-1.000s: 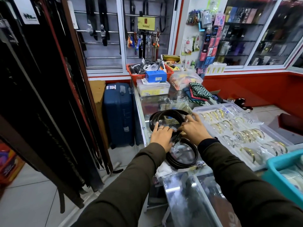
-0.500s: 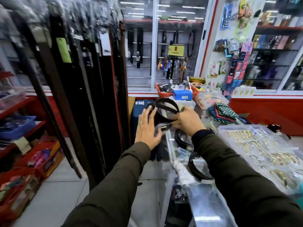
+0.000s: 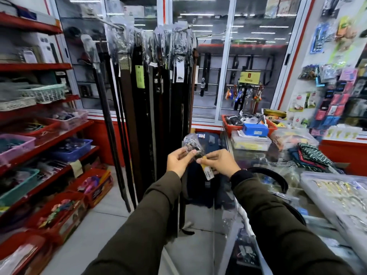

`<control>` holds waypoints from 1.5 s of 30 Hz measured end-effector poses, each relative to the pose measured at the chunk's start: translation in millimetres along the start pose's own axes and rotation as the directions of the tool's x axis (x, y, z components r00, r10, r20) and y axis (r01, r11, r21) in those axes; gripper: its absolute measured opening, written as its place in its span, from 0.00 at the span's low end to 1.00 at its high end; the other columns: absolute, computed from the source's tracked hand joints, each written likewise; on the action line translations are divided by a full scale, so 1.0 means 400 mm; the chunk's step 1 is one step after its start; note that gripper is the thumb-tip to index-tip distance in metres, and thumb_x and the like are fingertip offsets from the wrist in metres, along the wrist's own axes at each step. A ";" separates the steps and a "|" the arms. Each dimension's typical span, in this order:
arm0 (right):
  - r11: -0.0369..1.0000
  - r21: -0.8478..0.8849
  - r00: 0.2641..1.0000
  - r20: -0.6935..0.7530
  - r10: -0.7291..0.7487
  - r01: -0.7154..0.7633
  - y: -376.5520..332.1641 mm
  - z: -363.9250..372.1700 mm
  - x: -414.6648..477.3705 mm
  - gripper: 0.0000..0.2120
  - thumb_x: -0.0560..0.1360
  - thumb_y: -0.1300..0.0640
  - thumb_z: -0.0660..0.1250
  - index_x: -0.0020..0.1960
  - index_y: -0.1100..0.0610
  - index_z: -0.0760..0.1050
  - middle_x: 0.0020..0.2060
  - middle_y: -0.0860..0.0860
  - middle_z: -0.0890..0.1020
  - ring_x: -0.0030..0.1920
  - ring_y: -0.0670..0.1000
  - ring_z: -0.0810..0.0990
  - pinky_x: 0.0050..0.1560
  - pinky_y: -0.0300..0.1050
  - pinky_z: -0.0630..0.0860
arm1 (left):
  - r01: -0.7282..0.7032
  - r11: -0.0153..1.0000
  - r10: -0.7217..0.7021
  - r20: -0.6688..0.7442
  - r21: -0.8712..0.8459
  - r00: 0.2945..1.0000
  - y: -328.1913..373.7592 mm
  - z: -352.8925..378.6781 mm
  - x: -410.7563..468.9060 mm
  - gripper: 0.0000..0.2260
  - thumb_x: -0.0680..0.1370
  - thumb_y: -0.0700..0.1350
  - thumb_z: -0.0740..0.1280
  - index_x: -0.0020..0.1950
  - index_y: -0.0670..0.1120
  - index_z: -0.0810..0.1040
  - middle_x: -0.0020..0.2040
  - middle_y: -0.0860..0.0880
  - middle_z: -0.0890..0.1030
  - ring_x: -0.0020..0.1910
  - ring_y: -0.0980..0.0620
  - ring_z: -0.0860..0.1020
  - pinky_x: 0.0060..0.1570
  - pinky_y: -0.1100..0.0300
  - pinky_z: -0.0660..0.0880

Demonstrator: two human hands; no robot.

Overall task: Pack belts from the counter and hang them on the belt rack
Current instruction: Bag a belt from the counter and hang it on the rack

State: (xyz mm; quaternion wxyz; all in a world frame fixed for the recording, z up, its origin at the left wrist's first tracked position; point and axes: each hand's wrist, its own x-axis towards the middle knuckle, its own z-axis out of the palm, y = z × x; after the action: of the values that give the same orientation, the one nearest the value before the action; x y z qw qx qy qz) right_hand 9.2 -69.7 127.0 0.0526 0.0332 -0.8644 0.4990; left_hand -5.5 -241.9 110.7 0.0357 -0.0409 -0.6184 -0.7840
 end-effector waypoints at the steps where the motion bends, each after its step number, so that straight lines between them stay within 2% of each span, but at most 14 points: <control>1: 0.999 -0.045 1.000 -0.014 -0.007 0.007 -0.008 0.009 -0.007 0.19 0.62 0.40 0.80 0.42 0.54 0.87 0.34 0.49 0.88 0.34 0.44 0.86 0.32 0.40 0.80 | -0.018 0.999 0.019 -0.017 0.046 1.000 0.007 -0.010 0.002 0.21 0.76 0.36 0.72 0.67 0.30 0.74 0.65 0.31 0.78 0.67 0.35 0.77 0.68 0.41 0.74; 3: 0.989 -0.136 0.996 -0.065 -0.068 0.058 -0.034 0.015 -0.015 0.19 0.62 0.38 0.80 0.43 0.52 0.86 0.34 0.48 0.88 0.33 0.45 0.86 0.29 0.34 0.77 | -0.065 0.993 0.067 -0.021 0.099 0.998 0.032 -0.029 0.002 0.19 0.78 0.37 0.71 0.67 0.31 0.75 0.64 0.34 0.79 0.66 0.38 0.78 0.69 0.39 0.73; 6: 0.966 -0.149 0.976 -0.022 -0.216 0.211 -0.098 0.024 -0.015 0.12 0.68 0.47 0.79 0.47 0.54 0.87 0.38 0.45 0.87 0.41 0.45 0.85 0.36 0.32 0.77 | -0.146 0.984 0.148 -0.014 0.099 0.989 0.098 -0.065 -0.004 0.15 0.80 0.37 0.68 0.64 0.31 0.76 0.59 0.34 0.81 0.58 0.42 0.79 0.65 0.38 0.76; 9: 0.965 0.072 0.968 -0.008 -0.251 0.251 -0.159 0.045 -0.003 0.10 0.73 0.57 0.76 0.52 0.60 0.85 0.42 0.53 0.88 0.46 0.54 0.87 0.37 0.37 0.83 | -0.194 0.981 0.194 -0.044 0.020 0.980 0.173 -0.099 -0.001 0.18 0.77 0.38 0.72 0.65 0.35 0.77 0.56 0.39 0.85 0.55 0.47 0.83 0.53 0.51 0.83; 12: 0.929 0.282 0.969 -0.007 -0.248 0.240 -0.227 0.084 0.019 0.14 0.74 0.62 0.74 0.58 0.67 0.82 0.50 0.64 0.86 0.51 0.58 0.86 0.46 0.46 0.85 | -0.266 0.964 0.265 -0.080 0.000 0.961 0.243 -0.136 -0.003 0.13 0.73 0.42 0.77 0.56 0.43 0.84 0.43 0.51 0.89 0.46 0.55 0.87 0.42 0.60 0.84; 16: 0.853 0.442 0.956 -0.044 -0.289 0.278 -0.322 0.140 0.051 0.11 0.74 0.63 0.73 0.56 0.65 0.82 0.50 0.64 0.86 0.51 0.57 0.86 0.49 0.49 0.85 | -0.350 0.933 0.358 -0.121 0.081 0.926 0.312 -0.201 -0.004 0.05 0.72 0.46 0.78 0.47 0.49 0.87 0.41 0.48 0.88 0.44 0.50 0.87 0.40 0.59 0.84; 19: 0.803 0.506 0.944 -0.072 -0.323 0.314 -0.379 0.168 0.072 0.10 0.73 0.63 0.74 0.54 0.64 0.83 0.48 0.63 0.86 0.50 0.59 0.87 0.47 0.49 0.86 | -0.361 0.928 0.369 -0.096 0.092 0.925 0.353 -0.248 0.002 0.07 0.75 0.41 0.75 0.52 0.44 0.86 0.42 0.50 0.88 0.44 0.54 0.87 0.40 0.62 0.84; 22: 0.748 0.552 0.924 -0.129 -0.360 0.368 -0.455 0.182 0.092 0.14 0.73 0.61 0.75 0.56 0.67 0.83 0.49 0.64 0.87 0.50 0.59 0.87 0.49 0.53 0.85 | -0.404 0.903 0.421 -0.104 0.146 0.901 0.405 -0.276 0.001 0.11 0.77 0.40 0.72 0.58 0.37 0.84 0.45 0.44 0.87 0.45 0.50 0.86 0.43 0.62 0.84; 28: 0.703 0.563 0.885 -0.124 -0.449 0.435 -0.662 0.209 0.125 0.14 0.74 0.61 0.75 0.57 0.66 0.83 0.49 0.63 0.87 0.50 0.58 0.87 0.49 0.51 0.85 | -0.516 0.838 0.544 -0.197 0.177 0.816 0.570 -0.327 0.028 0.07 0.76 0.40 0.73 0.53 0.40 0.85 0.43 0.43 0.86 0.39 0.53 0.85 0.37 0.63 0.83; 30: 0.691 0.596 0.891 -0.097 -0.444 0.409 -0.727 0.220 0.133 0.14 0.74 0.63 0.73 0.58 0.68 0.82 0.51 0.65 0.86 0.52 0.61 0.87 0.48 0.49 0.86 | -0.522 0.835 0.550 -0.224 0.177 0.804 0.623 -0.345 0.047 0.04 0.76 0.41 0.73 0.50 0.43 0.85 0.41 0.44 0.86 0.39 0.51 0.85 0.37 0.61 0.83; 33: 0.675 0.661 0.917 -0.052 -0.396 0.329 -0.804 0.235 0.146 0.15 0.75 0.65 0.72 0.60 0.70 0.80 0.54 0.68 0.84 0.52 0.63 0.86 0.51 0.53 0.85 | -0.503 0.846 0.534 -0.277 0.179 0.799 0.693 -0.368 0.078 0.05 0.76 0.44 0.74 0.48 0.44 0.85 0.47 0.39 0.86 0.48 0.42 0.83 0.49 0.49 0.82; 37: 0.664 0.660 0.916 -0.094 -0.391 0.351 -0.864 0.252 0.170 0.14 0.76 0.64 0.72 0.59 0.69 0.81 0.53 0.67 0.85 0.40 0.53 0.85 0.39 0.40 0.85 | -0.487 0.854 0.520 -0.315 0.181 0.794 0.754 -0.385 0.108 0.08 0.75 0.45 0.75 0.51 0.42 0.86 0.48 0.39 0.86 0.47 0.43 0.83 0.49 0.51 0.80; 39: 0.652 0.679 0.920 -0.095 -0.379 0.339 -0.883 0.257 0.183 0.13 0.76 0.64 0.71 0.59 0.69 0.81 0.53 0.67 0.84 0.42 0.57 0.86 0.41 0.44 0.85 | -0.479 0.863 0.505 -0.311 0.161 0.805 0.771 -0.391 0.117 0.09 0.75 0.45 0.75 0.52 0.41 0.86 0.49 0.38 0.86 0.47 0.43 0.84 0.49 0.51 0.82; 45: 0.657 0.682 0.929 -0.094 -0.358 0.321 -0.899 0.260 0.216 0.13 0.77 0.63 0.70 0.59 0.70 0.81 0.53 0.66 0.85 0.53 0.65 0.86 0.49 0.53 0.84 | -0.436 0.895 0.444 -0.280 0.095 0.851 0.784 -0.397 0.144 0.07 0.76 0.45 0.74 0.50 0.42 0.85 0.41 0.45 0.86 0.35 0.53 0.84 0.31 0.64 0.80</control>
State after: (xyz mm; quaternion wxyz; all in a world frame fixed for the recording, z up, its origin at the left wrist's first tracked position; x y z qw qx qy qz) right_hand -42.9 -339.8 395.0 0.1075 0.2231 -0.5969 0.7632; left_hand -32.3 -469.5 383.5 0.3063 -0.0637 -0.5911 -0.7435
